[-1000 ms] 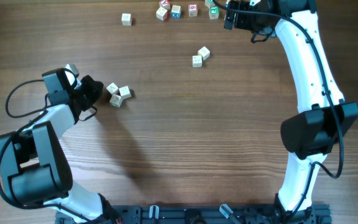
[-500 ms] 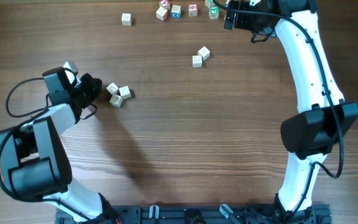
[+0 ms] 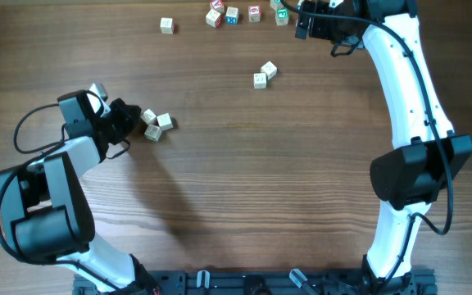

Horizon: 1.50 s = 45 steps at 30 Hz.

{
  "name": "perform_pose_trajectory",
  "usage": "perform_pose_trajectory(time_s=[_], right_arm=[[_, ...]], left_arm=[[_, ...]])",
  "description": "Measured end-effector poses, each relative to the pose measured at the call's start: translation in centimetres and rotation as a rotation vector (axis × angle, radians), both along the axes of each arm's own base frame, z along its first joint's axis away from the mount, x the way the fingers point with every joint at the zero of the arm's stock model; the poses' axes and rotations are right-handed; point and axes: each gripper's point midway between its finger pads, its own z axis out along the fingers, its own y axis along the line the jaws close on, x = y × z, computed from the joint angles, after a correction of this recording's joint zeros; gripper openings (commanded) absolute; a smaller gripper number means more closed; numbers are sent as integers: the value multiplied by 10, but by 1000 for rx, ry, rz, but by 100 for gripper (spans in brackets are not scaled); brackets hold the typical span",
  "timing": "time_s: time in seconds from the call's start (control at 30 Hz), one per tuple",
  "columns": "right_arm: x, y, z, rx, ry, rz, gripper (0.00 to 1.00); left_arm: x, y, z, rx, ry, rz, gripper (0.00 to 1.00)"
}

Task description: Form a circle

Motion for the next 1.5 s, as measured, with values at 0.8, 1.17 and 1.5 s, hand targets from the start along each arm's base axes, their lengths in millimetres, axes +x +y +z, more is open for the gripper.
perform_pose_trajectory(time_s=[0.8, 1.17, 1.5], right_arm=[[0, 0, 0, 0, 0, 0, 100], [0, 0, 0, 0, 0, 0, 100], [0, 0, 0, 0, 0, 0, 100]], left_arm=[[-1, 0, 0, -10, 5, -1, 4], [-2, 41, 4, -4, -22, 92, 4], [7, 36, 19, -21, -99, 53, 4]])
